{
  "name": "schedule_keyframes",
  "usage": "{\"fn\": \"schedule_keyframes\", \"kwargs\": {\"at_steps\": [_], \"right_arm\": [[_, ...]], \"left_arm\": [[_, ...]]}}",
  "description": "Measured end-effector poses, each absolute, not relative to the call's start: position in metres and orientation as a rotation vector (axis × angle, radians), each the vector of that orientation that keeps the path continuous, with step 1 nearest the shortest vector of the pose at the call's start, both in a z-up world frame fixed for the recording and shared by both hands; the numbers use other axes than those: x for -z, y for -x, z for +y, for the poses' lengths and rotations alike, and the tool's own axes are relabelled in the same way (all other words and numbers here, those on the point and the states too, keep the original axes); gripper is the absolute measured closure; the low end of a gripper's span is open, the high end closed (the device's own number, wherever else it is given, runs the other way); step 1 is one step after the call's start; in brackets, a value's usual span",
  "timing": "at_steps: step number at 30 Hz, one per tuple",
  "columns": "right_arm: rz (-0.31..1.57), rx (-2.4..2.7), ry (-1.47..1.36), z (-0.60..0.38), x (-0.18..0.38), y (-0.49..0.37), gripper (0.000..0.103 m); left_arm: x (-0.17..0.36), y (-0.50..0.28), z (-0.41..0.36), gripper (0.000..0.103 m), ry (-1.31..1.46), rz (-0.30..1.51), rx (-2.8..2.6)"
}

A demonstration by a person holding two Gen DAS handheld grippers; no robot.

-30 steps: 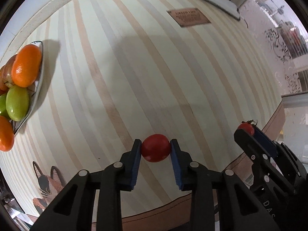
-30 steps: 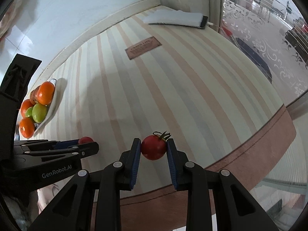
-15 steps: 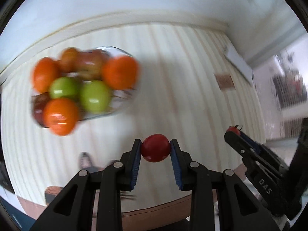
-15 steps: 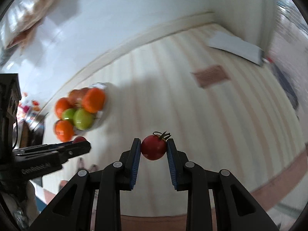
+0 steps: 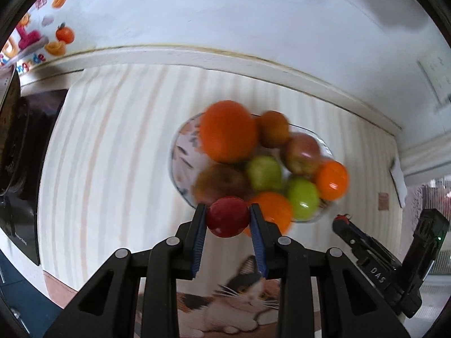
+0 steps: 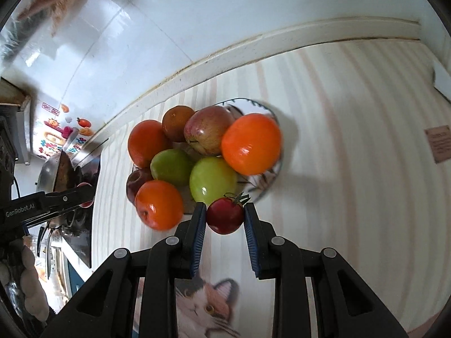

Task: Organize fruits
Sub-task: 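Carry both cherry tomatoes onto the plate and open both grippers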

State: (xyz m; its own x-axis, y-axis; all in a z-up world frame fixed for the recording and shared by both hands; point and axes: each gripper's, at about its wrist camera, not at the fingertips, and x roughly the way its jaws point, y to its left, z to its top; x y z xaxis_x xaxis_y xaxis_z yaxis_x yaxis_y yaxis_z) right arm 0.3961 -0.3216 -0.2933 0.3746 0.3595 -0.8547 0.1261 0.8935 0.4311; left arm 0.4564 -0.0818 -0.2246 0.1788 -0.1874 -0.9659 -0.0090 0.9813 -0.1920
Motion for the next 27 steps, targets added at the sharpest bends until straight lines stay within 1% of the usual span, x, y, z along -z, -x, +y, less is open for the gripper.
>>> {"fn": "schedule_keyframes", "kwargs": {"at_steps": [7,15,27], "right_arm": [[1.217,-0.107,-0.423,-0.311,0.312,-0.417,0.074],[1.218,-0.083,-0.381,-0.301,0.315,-0.421,0.074],[1.205,-0.114,-0.432,-0.298,0.317,-0.414,0.073]], "left_arm": [[0.264,-0.484,-0.045,0.076,0.217,1.455,0.093],[0.304,-0.503,-0.036,0.075,0.256,1.544,0.116],[0.327,-0.504,-0.035,0.074,0.309,1.586,0.138]]}}
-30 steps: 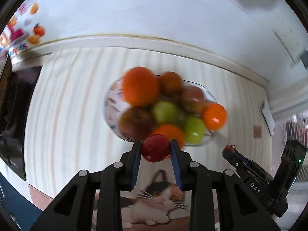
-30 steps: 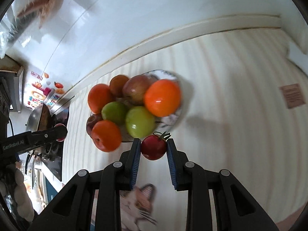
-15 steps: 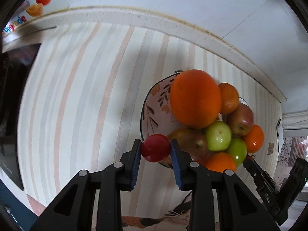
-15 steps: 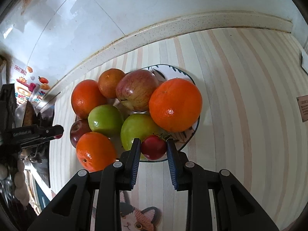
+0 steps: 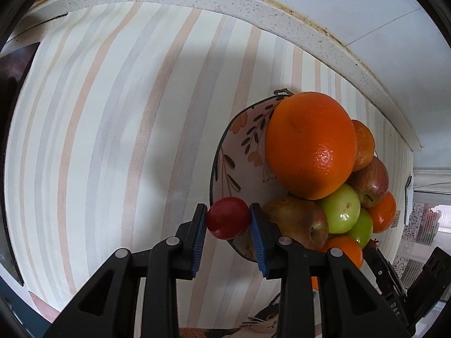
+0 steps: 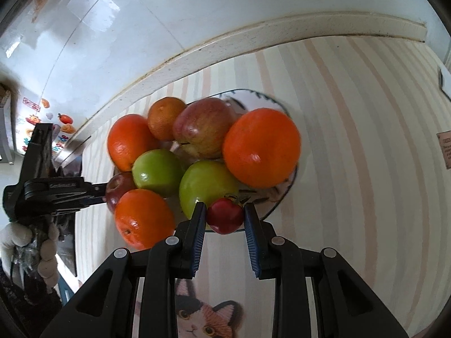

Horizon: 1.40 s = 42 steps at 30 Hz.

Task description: Organize fruits

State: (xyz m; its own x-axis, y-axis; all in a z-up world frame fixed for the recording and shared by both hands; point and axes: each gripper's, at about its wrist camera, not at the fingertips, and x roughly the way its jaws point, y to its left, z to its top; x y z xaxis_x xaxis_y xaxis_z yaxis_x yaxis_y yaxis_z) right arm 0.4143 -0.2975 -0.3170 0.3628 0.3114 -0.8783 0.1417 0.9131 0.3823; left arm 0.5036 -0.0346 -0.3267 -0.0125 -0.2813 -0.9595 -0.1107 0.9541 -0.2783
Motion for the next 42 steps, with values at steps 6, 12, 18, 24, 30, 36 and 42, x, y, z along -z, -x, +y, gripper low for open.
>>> {"fn": "schedule_keyframes", "kwargs": {"at_steps": [6,12,18,24,30,36,42], "right_arm": [[1.185,-0.124,-0.418,-0.286,0.315,-0.414,0.073],[1.179,-0.099,-0.468,-0.298,0.323,-0.412,0.072],[1.171,-0.065,-0.521,-0.311,0.329,-0.41,0.043],[1.119,-0.042,-0.528,-0.32,0.308,-0.403,0.034],[1.119,0.004,-0.346,-0.302,0.274,-0.389,0.012],[1.106,0.035,-0.221,-0.278,0.242,-0.366,0.007],[1.069,0.053,-0.188,-0.265,0.205,-0.337,0.006]], "left_arm": [[0.334,-0.509,-0.04,0.072,0.301,1.6,0.129],[0.338,-0.511,-0.038,0.062,0.299,1.61,0.093],[0.33,-0.504,-0.027,0.036,0.277,1.58,0.053],[0.312,-0.501,-0.019,0.018,0.249,1.523,0.034],[0.278,-0.477,-0.02,0.018,0.184,1.436,0.025],[0.241,-0.433,-0.032,0.018,0.074,1.349,0.029],[0.196,-0.38,-0.042,0.018,-0.009,1.254,0.062]]}}
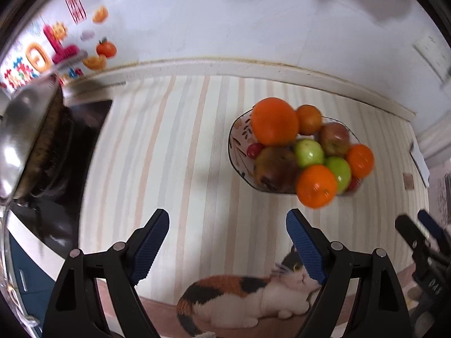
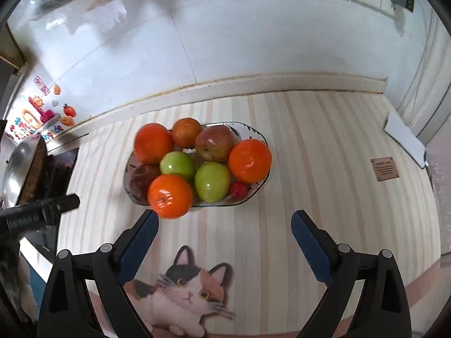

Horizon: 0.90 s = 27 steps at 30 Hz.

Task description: Organize fruits

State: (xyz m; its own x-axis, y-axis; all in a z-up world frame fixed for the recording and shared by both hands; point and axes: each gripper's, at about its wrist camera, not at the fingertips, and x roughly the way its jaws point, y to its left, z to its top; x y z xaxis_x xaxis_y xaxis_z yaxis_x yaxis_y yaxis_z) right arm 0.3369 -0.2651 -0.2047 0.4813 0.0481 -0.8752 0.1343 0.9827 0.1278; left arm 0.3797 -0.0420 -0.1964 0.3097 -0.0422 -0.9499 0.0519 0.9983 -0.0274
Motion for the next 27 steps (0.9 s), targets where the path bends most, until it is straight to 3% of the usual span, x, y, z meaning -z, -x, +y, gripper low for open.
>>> {"fn": "schedule_keyframes", "kwargs": {"at_steps": [27], "right_arm": [[0.851,0.101,-0.132,-0.214,0.054,-0.198,0.005]], "left_arm": [[0.078,-0.258,-0.032,0.018,-0.028,0.998,0.126]]}}
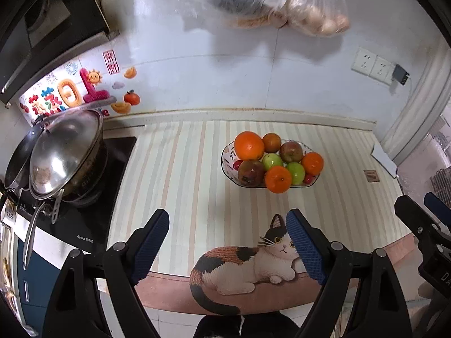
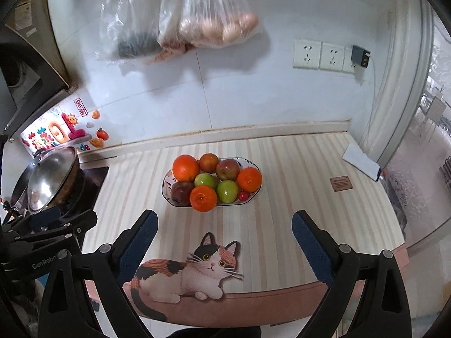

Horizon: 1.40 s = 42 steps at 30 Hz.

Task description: Organize fruits

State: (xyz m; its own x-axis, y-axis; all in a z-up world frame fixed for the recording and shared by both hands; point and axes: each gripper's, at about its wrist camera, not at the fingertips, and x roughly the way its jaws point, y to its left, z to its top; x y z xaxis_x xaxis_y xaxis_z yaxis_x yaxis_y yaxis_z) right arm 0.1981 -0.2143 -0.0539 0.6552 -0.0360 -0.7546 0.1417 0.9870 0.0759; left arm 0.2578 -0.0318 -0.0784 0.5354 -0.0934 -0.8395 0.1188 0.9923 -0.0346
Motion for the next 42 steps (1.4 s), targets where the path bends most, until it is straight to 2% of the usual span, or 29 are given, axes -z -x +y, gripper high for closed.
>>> {"fn": "schedule_keyframes", "kwargs": {"at_steps": [27,42], "right_arm": [[0.741,-0.013,-0.096,-0.218,0.0,-0.051,0.005],[0.736,-0.01,-0.094,-0.216,-0.019,0.004,0.004]], "left_arm": [[0.017,-0.11,-0.038,0.018,0.025,0.855,0.03],[0.007,-0.069,-0.032,0.018,0.005,0.847,0.046]]}}
